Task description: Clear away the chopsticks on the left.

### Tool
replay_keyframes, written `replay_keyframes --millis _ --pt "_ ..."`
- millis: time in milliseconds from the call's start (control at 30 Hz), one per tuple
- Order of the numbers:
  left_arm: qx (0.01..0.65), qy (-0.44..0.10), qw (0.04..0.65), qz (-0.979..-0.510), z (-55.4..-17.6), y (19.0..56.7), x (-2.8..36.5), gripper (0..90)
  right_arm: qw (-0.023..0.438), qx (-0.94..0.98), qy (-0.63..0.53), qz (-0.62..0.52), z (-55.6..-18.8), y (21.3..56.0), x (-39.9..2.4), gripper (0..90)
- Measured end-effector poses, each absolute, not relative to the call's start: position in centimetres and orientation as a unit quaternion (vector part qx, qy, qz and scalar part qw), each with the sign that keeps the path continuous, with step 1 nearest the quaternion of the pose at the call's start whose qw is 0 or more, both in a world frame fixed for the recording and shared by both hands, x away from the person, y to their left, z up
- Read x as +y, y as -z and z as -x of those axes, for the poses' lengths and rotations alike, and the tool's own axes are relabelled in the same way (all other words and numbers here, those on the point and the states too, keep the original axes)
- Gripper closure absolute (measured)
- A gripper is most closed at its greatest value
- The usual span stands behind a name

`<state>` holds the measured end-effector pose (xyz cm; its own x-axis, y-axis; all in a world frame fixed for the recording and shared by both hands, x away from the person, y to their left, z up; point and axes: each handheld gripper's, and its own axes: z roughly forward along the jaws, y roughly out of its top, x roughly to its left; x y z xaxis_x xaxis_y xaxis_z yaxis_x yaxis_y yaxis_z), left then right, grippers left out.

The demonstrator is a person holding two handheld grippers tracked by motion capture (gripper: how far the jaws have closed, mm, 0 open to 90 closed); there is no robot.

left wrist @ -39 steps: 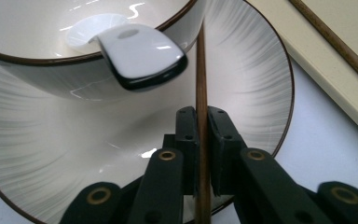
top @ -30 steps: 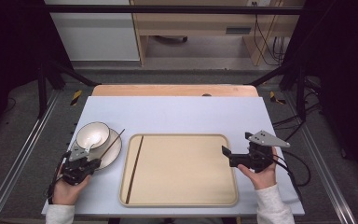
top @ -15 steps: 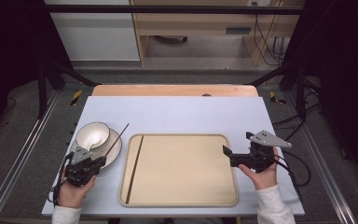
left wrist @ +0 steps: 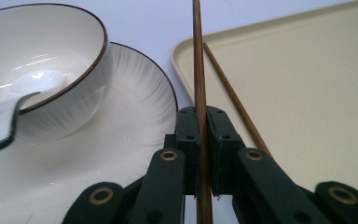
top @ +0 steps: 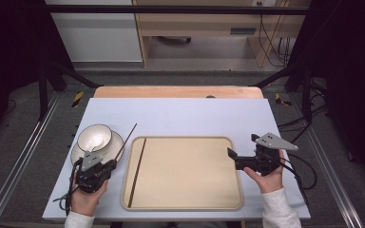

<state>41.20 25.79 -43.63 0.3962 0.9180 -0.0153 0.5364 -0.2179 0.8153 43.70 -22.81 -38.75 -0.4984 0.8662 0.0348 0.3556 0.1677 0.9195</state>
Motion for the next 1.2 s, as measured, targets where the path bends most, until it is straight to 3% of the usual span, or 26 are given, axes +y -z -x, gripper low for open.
replay_keyframes --millis 1200 --pt "0.541 -0.266 0.407 -0.686 -39.0 43.8 19.5 84.3 0.260 0.710 -0.497 -0.427 -43.3 38.4 -23.1 1.2"
